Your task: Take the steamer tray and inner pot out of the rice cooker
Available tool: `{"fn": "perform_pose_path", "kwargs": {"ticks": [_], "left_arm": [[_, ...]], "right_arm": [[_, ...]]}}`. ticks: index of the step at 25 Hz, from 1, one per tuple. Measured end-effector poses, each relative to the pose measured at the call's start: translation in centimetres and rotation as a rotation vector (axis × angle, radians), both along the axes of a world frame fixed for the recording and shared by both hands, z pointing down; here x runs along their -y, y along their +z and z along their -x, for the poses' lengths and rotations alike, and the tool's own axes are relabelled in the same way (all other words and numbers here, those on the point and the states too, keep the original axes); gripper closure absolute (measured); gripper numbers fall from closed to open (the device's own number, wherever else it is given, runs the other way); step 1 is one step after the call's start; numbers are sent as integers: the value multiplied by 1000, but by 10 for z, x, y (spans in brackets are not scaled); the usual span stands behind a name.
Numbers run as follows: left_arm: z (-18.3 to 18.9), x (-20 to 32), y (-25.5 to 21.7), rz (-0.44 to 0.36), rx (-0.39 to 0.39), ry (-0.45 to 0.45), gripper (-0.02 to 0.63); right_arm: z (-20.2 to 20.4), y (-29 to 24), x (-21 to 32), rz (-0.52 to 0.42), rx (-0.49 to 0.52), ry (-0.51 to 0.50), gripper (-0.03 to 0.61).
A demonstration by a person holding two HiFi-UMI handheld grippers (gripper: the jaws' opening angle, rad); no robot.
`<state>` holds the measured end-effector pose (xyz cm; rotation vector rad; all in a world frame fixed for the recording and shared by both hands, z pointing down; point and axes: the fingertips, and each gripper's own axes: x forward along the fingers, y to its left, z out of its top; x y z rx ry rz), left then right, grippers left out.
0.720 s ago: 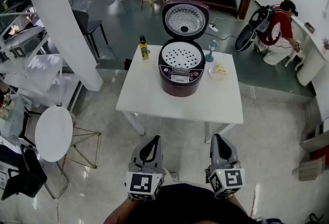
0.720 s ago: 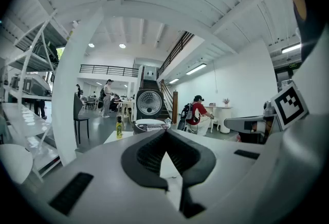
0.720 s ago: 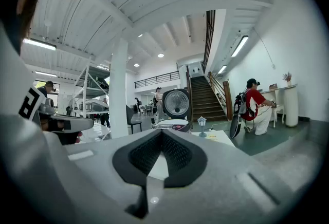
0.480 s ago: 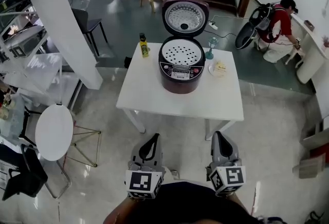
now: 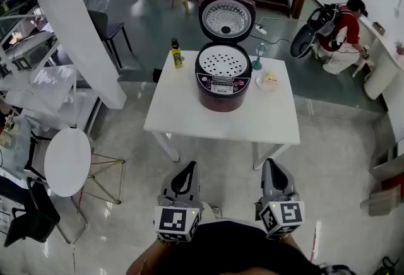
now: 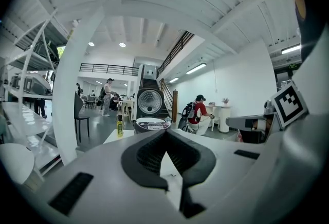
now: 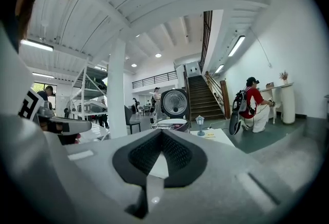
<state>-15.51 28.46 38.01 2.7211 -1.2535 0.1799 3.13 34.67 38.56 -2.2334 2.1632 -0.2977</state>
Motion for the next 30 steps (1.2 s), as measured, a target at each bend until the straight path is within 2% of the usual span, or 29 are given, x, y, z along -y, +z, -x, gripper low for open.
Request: {"fn": "perform_pose_path", "kwargs": {"ticks": [9,13,14,15,16,17,18,21,25,30], "left_arm": [[-3,-1,-1,2,-9,29,611],[-10,-5,-1,-7,-27,55,607],[-14,-6,0,-4,-27,75,567],[-19,-8,1,2,-25,100,428],[-25,-9,3,8,-22,124,320],[-29,-9,4,10,-20,142,291],[-32,-10,4,10,-18,155,229],[-42,-12,3,7,-9,202,128],[-48,-10,2,15,5,237,92],[-44,2,-4,-20,19,203,92]], "right_arm": [[7,-2,2,-26,11,-53,571],[17,-5,7,-46,0,-125,520],[19,-6,8,-55,-6,-140,459],[20,-7,9,-59,-17,-152,366],[21,-7,10,-61,-35,-161,292],[21,-7,11,-60,-56,-166,253],[21,-6,12,-56,-74,-167,212],[15,-6,14,-46,-86,-160,155],[5,-17,21,-97,-70,-141,149],[-7,-11,27,-67,-87,-124,149]]}}
